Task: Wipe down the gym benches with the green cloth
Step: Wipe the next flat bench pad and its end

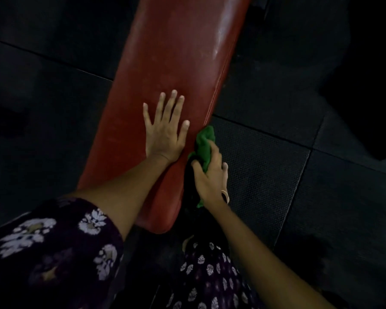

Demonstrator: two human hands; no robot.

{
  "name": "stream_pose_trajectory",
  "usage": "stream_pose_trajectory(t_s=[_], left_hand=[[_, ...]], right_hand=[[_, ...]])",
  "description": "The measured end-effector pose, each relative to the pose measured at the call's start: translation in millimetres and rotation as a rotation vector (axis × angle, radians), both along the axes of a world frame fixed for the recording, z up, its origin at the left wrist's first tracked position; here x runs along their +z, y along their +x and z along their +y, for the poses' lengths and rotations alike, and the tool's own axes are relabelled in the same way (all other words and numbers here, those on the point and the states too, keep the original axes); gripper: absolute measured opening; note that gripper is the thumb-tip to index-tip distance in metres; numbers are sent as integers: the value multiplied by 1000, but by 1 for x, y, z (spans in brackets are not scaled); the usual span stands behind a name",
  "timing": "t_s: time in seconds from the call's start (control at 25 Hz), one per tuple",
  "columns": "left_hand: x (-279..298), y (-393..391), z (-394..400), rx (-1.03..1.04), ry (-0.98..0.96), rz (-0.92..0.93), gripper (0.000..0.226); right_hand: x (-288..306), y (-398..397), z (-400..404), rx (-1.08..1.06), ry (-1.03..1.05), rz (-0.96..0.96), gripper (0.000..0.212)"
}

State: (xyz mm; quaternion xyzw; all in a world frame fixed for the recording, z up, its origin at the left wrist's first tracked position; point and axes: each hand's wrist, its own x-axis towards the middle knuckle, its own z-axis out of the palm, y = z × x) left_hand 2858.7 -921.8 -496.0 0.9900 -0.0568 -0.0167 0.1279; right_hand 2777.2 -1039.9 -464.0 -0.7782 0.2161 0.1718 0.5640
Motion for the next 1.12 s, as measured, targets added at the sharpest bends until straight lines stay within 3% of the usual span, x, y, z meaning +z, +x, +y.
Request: stream_pose_trajectory(t_s=[0.24,0.56,0.8,1.12], left_hand=[[-4,2,-4,-26,-33,-43,55],[-2,1,0,-31,-21,2,58],[0,5,0,-27,1,4,56],[4,-2,12,-113,-86,51,52]], right_hand=[[-14,75,-14,-150,-76,-105,55],[-14,-52,25,-130,75,-24,59],[-25,26,9,-257,-26,-73,61],[-18,-123,56,-225,86,-30,56]])
